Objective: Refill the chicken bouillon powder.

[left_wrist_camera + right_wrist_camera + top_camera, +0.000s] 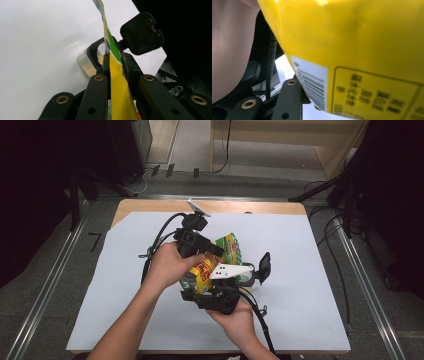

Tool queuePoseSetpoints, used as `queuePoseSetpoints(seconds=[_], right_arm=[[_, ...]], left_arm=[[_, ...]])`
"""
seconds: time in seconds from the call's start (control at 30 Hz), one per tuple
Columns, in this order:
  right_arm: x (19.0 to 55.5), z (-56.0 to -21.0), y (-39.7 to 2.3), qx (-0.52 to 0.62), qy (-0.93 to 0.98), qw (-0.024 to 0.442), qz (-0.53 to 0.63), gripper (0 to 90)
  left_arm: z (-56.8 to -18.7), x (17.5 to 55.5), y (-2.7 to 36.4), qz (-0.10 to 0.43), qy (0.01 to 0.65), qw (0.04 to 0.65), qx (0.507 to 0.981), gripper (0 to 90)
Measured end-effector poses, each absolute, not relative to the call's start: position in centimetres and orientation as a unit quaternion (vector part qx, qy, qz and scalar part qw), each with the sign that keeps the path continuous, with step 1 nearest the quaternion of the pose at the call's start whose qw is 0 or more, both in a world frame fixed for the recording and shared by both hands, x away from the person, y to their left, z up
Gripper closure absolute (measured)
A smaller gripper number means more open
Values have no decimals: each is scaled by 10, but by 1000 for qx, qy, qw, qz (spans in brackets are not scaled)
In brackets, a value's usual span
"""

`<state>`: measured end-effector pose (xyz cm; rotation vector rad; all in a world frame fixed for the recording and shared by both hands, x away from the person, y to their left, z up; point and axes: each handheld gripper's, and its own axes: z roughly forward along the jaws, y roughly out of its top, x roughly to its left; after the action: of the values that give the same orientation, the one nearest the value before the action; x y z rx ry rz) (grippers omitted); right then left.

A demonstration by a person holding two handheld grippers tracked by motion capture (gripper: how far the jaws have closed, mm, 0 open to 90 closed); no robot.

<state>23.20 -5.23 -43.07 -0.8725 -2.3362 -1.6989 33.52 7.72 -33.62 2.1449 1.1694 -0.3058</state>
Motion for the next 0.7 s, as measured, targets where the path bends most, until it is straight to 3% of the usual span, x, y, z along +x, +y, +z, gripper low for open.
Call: queuePoseSetpoints(seconds=[0.7], right_arm=[[232, -431, -52, -289, -774, 60, -561, 661]], left_arm=[[-337, 336, 78, -118, 445, 334, 822, 833]])
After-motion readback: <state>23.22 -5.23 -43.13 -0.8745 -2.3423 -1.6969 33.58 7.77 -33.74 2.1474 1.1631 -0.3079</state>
